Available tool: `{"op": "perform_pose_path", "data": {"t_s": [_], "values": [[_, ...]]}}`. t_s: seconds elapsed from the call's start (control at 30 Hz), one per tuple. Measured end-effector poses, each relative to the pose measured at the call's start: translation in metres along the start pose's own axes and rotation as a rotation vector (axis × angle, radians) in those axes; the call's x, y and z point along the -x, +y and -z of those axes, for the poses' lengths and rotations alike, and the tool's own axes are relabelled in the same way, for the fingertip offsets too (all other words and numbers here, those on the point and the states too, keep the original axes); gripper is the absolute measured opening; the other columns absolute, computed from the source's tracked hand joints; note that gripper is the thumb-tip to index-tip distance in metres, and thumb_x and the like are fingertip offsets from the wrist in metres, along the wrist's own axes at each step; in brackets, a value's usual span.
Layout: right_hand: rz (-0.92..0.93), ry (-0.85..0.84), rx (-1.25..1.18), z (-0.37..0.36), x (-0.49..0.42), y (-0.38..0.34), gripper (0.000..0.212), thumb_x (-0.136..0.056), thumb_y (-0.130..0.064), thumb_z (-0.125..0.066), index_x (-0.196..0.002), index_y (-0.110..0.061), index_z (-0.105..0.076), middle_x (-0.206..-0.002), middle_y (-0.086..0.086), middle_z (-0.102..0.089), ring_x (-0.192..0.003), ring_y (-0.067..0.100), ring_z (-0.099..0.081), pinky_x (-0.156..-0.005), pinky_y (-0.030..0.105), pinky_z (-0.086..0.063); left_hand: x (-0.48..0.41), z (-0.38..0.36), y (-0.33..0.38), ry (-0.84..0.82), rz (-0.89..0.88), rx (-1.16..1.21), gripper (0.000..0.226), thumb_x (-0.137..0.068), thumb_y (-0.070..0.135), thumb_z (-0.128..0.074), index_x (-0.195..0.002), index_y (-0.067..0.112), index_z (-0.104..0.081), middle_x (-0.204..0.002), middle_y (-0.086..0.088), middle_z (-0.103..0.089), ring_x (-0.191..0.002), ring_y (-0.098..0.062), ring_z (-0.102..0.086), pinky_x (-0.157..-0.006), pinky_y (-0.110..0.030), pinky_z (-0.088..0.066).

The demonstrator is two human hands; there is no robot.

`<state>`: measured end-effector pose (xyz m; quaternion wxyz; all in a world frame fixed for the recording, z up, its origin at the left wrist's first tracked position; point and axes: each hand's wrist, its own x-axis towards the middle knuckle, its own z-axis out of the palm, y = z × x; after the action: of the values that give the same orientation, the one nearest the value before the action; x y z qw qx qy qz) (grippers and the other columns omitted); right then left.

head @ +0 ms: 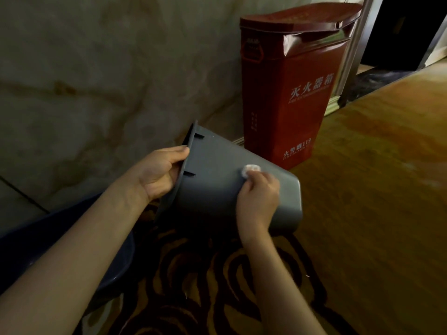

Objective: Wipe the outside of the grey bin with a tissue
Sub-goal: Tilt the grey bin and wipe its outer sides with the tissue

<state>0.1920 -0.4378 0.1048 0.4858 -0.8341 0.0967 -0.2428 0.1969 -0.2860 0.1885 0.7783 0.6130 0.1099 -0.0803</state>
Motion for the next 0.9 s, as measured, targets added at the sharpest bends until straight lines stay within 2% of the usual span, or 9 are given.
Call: {"op": "perform_pose_path", "data": {"t_s": [0.13, 0.23, 0.33, 0.43, 0.5, 0.6, 0.7, 0.77, 0.9], "values": [[0.357, -0.128, -0.118, -0.014, 0.054, -0.037, 0.021, -0.081, -0.001, -0.058, -0.096, -0.013, -0.066, -0.093, 0.005, -0.063, -0.087, 0.018, -0.054, -0.075, 0.026, -0.046, -0.001, 0.009, 0.002, 0.005, 0.005, -0.012, 0.028, -0.096, 0.011, -0.033, -0.091, 0.009, -0.061, -0.064, -0.003, -0.075, -0.06, -0.012, -0.071, -0.053, -0.025, -0.058], [0.437, -0.113, -0.158, -0.017, 0.061, -0.034, 0.023, -0.08, 0.0, -0.06, -0.1, -0.009, -0.068, -0.098, 0.006, -0.066, -0.087, 0.019, -0.055, -0.078, 0.028, -0.048, -0.002, 0.013, 0.002, -0.002, -0.005, -0.056, 0.028, -0.096, 0.01, -0.033, -0.093, 0.008, -0.061, -0.066, -0.003, -0.075, -0.063, -0.012, -0.071, -0.055, -0.025, -0.058], [0.364, -0.034, -0.111, -0.008, 0.041, -0.002, 0.025, -0.081, 0.002, -0.062, -0.102, -0.01, -0.069, -0.103, 0.004, -0.069, -0.091, 0.018, -0.055, -0.082, 0.027, -0.047, -0.001, 0.016, 0.001, 0.008, -0.024, -0.095, 0.028, -0.095, 0.007, -0.034, -0.092, 0.009, -0.062, -0.067, 0.001, -0.076, -0.064, -0.009, -0.071, -0.055, -0.023, -0.058], [0.091, 0.081, -0.046, 0.009, 0.016, 0.042, 0.024, -0.084, 0.001, -0.058, -0.103, -0.011, -0.069, -0.104, 0.006, -0.069, -0.096, 0.021, -0.055, -0.083, 0.026, -0.043, 0.0, 0.023, 0.001, -0.025, -0.017, -0.107, 0.028, -0.095, 0.005, -0.035, -0.097, 0.012, -0.062, -0.074, 0.002, -0.077, -0.07, -0.008, -0.072, -0.057, -0.022, -0.057], [-0.053, 0.139, -0.002, 0.019, 0.004, 0.068, 0.022, -0.086, 0.0, -0.056, -0.102, -0.008, -0.068, -0.104, 0.01, -0.068, -0.096, 0.024, -0.055, -0.08, 0.026, -0.039, 0.0, 0.032, 0.004, -0.117, -0.014, -0.115, 0.03, -0.092, 0.005, -0.039, -0.106, 0.021, -0.06, -0.088, 0.003, -0.077, -0.081, -0.009, -0.072, -0.062, -0.023, -0.058], [-0.092, 0.16, 0.051, 0.024, 0.008, 0.083, 0.018, -0.086, 0.0, -0.056, -0.098, -0.004, -0.068, -0.1, 0.013, -0.067, -0.093, 0.024, -0.055, -0.075, 0.026, -0.039, -0.002, 0.04, 0.012, -0.253, 0.044, -0.208, 0.041, -0.077, 0.016, -0.059, -0.112, 0.037, -0.06, -0.102, 0.004, -0.074, -0.089, -0.011, -0.07, -0.066, -0.028, -0.059], [-0.07, 0.148, 0.06, 0.025, 0.026, 0.086, 0.012, -0.083, 0.0, -0.057, -0.093, -0.004, -0.063, -0.093, 0.01, -0.06, -0.088, 0.022, -0.054, -0.069, 0.026, -0.04, -0.005, 0.039, 0.02, -0.277, 0.079, -0.187, 0.029, -0.07, 0.044, -0.065, -0.088, 0.022, -0.075, -0.078, 0.001, -0.075, -0.068, -0.01, -0.07, -0.055, -0.024, -0.056], [-0.043, 0.154, 0.053, 0.026, 0.036, 0.089, 0.012, -0.081, 0.003, -0.059, -0.09, -0.004, -0.061, -0.089, 0.007, -0.054, -0.081, 0.021, -0.053, -0.064, 0.026, -0.041, -0.01, 0.034, 0.024, -0.18, 0.126, -0.145, 0.046, -0.077, 0.054, -0.051, -0.068, 0.016, -0.075, -0.06, 0.001, -0.068, -0.05, -0.009, -0.062, -0.046, -0.021, -0.052], [-0.037, 0.172, 0.027, 0.026, 0.047, 0.086, 0.017, -0.081, 0.006, -0.059, -0.093, -0.005, -0.058, -0.089, 0.0, -0.044, -0.076, 0.014, -0.046, -0.059, 0.016, -0.036, -0.015, 0.026, 0.02, 0.048, 0.103, -0.257, 0.037, -0.093, 0.037, -0.042, -0.073, 0.015, -0.063, -0.05, 0.001, -0.063, -0.042, -0.009, -0.059, -0.045, -0.021, -0.051]]}}
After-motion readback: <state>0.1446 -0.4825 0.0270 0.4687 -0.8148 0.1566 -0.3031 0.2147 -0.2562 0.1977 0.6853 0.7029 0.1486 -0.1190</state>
